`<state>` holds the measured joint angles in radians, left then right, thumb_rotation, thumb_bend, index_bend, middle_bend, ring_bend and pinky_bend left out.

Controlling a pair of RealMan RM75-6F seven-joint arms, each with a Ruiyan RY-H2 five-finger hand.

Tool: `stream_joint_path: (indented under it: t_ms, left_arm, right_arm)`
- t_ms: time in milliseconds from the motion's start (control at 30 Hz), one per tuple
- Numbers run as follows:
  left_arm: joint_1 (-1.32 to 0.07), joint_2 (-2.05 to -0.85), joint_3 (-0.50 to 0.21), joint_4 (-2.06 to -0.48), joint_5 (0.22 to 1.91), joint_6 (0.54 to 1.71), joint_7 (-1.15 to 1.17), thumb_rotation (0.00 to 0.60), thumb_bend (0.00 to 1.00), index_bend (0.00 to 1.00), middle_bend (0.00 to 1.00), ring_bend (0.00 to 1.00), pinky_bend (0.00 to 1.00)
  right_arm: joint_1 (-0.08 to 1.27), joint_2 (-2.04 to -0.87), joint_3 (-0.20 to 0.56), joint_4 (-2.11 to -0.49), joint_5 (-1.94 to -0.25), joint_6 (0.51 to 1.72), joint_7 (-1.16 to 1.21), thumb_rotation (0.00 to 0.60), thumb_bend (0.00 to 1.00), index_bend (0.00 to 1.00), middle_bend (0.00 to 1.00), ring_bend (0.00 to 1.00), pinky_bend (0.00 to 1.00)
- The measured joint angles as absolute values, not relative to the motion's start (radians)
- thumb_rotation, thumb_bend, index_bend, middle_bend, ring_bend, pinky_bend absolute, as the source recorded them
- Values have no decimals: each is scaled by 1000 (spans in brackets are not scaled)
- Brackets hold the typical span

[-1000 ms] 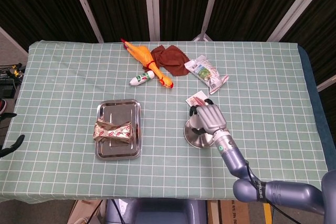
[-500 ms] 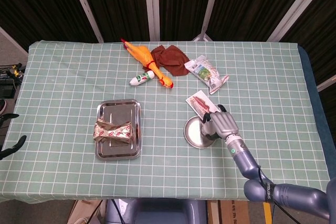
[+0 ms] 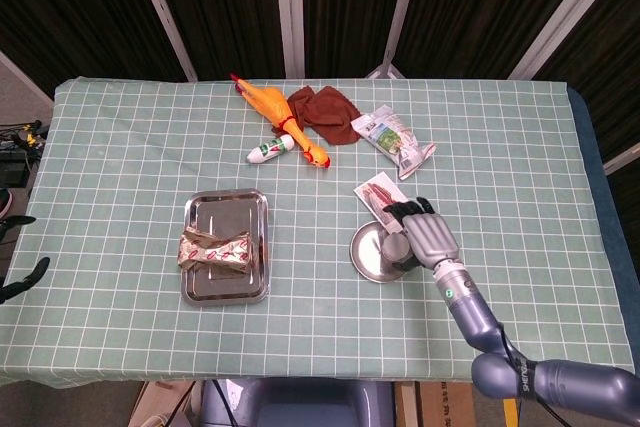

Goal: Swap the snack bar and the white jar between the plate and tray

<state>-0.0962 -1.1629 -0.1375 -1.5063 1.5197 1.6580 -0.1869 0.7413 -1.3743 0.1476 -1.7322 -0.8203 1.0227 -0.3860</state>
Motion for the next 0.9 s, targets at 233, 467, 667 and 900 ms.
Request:
stream_joint_path:
  t_ms: [233,467,667,900]
  left_arm:
    - [-92,-1151,-139,-1518,1488,1637,-149,600,354,320,20,0,197]
    - [-81,-1106,-127,-1605,1439,1585,-93,600,351,303,1,0,197]
    - [-71,-1082,-112,-1658,1427,1568,-55,600,348,302,0,0,197]
    - [-79,-1091,-109,-1656,1422,1543,-21,600,348,302,0,0,197]
  right_arm:
    - [631,-1227,143,-1828,-932,1250,-388,600,125,189,174,117,0]
    - [393,-1181,47,-1782,-1191,1551,-267,600,124,189,169,97,0]
    - [219,-1200,-77,-1673,-1376,1698,-217,600,125,169,114,46,0]
    - [183,-1201,-96,-1667,-1425,1687,-241,600,125,162,108,40,0]
